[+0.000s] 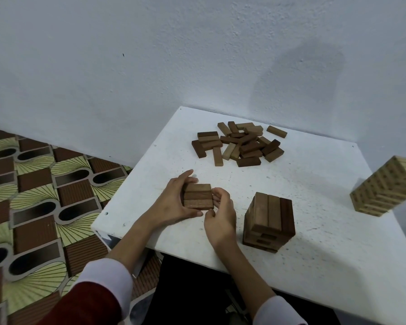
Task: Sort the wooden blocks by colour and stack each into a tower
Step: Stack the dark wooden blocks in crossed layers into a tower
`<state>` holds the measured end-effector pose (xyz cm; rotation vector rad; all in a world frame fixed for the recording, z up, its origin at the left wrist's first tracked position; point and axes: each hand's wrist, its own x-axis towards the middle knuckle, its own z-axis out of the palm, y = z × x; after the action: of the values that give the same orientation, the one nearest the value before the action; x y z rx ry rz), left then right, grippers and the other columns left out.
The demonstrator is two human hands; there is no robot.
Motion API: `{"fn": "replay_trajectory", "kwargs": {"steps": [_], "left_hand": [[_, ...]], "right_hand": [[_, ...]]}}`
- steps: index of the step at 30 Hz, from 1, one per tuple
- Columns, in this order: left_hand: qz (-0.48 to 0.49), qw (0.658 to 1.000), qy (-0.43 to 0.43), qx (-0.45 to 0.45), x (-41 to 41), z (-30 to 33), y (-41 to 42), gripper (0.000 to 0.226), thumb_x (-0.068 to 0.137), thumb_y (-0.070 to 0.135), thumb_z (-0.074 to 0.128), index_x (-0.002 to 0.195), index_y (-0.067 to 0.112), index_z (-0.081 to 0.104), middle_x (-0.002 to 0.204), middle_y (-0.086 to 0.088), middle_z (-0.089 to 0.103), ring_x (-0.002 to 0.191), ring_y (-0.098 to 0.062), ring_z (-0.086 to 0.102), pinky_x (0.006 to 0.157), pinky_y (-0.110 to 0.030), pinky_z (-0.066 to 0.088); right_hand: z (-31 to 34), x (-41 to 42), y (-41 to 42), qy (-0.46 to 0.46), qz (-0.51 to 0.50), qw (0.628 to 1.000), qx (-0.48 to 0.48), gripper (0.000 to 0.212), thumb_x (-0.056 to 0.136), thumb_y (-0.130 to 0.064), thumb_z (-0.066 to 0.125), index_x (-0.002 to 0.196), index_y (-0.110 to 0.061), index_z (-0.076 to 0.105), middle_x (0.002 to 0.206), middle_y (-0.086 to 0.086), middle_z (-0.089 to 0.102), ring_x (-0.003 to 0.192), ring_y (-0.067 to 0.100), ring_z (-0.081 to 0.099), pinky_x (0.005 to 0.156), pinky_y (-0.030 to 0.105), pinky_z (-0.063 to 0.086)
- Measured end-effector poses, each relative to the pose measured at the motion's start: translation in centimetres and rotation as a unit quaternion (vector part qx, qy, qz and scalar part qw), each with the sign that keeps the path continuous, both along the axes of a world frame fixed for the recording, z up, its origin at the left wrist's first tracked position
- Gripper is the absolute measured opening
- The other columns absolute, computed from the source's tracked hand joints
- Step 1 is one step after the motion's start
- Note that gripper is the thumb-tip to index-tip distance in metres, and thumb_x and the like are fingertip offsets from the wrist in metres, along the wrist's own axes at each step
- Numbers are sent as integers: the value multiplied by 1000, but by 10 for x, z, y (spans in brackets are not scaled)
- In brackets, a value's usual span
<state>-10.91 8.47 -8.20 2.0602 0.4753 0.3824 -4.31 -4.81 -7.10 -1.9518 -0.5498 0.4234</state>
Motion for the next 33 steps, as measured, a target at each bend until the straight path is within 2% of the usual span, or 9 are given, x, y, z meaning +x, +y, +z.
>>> {"fn": "replay_trajectory", "kwargs": {"steps": [8,16,20,23,25,27,28,30,33], "left_hand": [[-2,1000,17,6,0,1,4,100,61,25,87,142,28,29,118,16,52,114,-1,48,93,-12,39],[21,999,21,-26,-1,12,0,91,61,12,86,137,25,36,110,12,54,102,7,53,80,-4,42],[51,997,18,-51,-3,27,0,88,61,12,86,132,30,37,108,10,54,99,-1,54,69,-1,43],[64,995,-20,-72,-8,48,2,87,62,9,86,132,27,38,110,4,57,102,-3,55,72,-2,43],[55,994,-45,-85,-10,66,0,90,57,11,87,131,29,38,111,3,59,104,-7,58,77,-6,44],[35,994,-67,-84,-9,85,-7,88,55,13,85,128,31,40,109,5,61,103,-5,59,81,-8,45],[23,993,-78,-80,-7,93,-12,86,55,12,84,126,34,41,108,6,62,102,-4,59,83,-9,45],[-1,993,-94,-73,-1,107,-24,83,54,13,83,121,41,41,108,6,62,102,-2,58,87,-10,44],[-49,993,-100,-50,16,119,-47,87,54,17,84,127,35,40,111,5,61,108,-3,57,92,-13,45]], "right_hand": [[-1,0,0,6,-4,1000,6,53,86,10,46,132,-17,41,125,0,48,105,2,46,75,-1,36],[8,-5,-1,-14,17,1000,-7,57,84,8,47,134,-18,38,127,1,45,116,10,47,95,19,41],[29,-11,0,13,41,999,10,56,89,3,49,139,-19,33,132,-1,43,114,6,44,86,7,35],[56,-16,2,-4,69,997,35,54,92,1,46,139,-21,32,121,-5,38,106,5,40,72,-7,31],[75,-14,0,-42,84,995,41,56,90,4,47,139,-20,32,121,-4,38,114,12,42,84,4,37],[92,-4,-7,-80,96,991,40,61,86,7,50,139,-19,34,129,0,42,120,18,44,97,27,43],[100,3,-14,-90,105,990,39,63,84,7,53,138,-21,35,129,3,43,117,19,46,98,33,45],[117,22,-31,-116,146,982,20,64,82,-1,62,136,-26,37,126,3,45,114,15,48,96,29,44],[138,50,-71,-137,200,970,-7,69,79,-10,70,137,-25,36,128,-6,46,115,3,44,92,9,35]]}}
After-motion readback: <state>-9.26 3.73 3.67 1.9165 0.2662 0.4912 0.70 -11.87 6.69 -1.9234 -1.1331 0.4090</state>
